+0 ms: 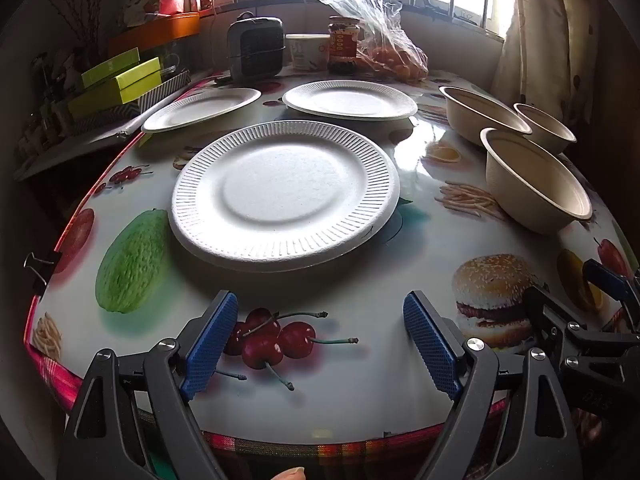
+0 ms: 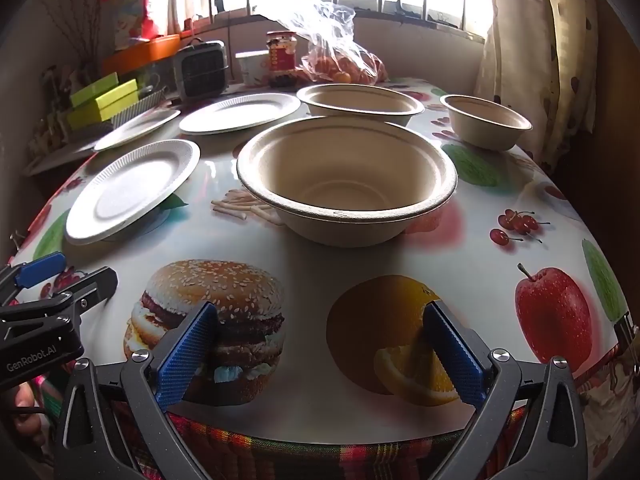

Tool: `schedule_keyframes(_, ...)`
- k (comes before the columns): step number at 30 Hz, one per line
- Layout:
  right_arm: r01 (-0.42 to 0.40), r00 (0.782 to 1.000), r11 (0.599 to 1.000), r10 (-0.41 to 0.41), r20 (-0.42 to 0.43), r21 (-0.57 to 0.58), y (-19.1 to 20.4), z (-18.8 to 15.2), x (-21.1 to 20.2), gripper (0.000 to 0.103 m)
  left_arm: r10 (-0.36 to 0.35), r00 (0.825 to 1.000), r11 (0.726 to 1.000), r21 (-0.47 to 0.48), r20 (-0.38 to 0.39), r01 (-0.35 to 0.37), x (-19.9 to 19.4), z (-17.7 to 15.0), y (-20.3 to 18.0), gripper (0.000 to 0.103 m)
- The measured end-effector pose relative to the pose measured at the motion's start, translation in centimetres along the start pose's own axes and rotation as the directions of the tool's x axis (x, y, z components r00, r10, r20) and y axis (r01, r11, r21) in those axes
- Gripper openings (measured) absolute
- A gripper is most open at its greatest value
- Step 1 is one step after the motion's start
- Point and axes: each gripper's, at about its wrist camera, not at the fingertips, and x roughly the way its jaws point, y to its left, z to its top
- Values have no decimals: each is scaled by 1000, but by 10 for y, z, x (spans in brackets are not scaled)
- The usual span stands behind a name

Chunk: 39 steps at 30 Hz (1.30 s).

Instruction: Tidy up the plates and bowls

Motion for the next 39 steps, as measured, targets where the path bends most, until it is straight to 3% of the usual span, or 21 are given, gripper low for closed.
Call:
schedule_keyframes(9,-2,1000,1000,2,-15,6,3,4,0,103,-19,1000,1000,5,-6,19,4,3,-6,85)
schedule_keyframes(15,-8,999,1000,7,48,11,0,5,-17,103,-47,999,999,9,11,46,-9,1,-3,85)
schedule_keyframes(19,2,998,1000,-3,69,28,-2,12,-26,103,3,997,1000,-4,82,-3,-30,12,-2,85)
schedule_keyframes(24,-6,999,998,2,53,70,-6,19,-32,103,49,993,998,-44,109,-44,-44,22,1,85)
schedule_keyframes(28,6,998,998,-10,66,61,-3,22,-39,103,54,995,997,-63,85,-48,-46,26,-1,85)
schedule_keyframes(39,23,999,995,-27,41,94,-4,19,-37,103,79,992,997,5,98,-80,-51,24,-14,85)
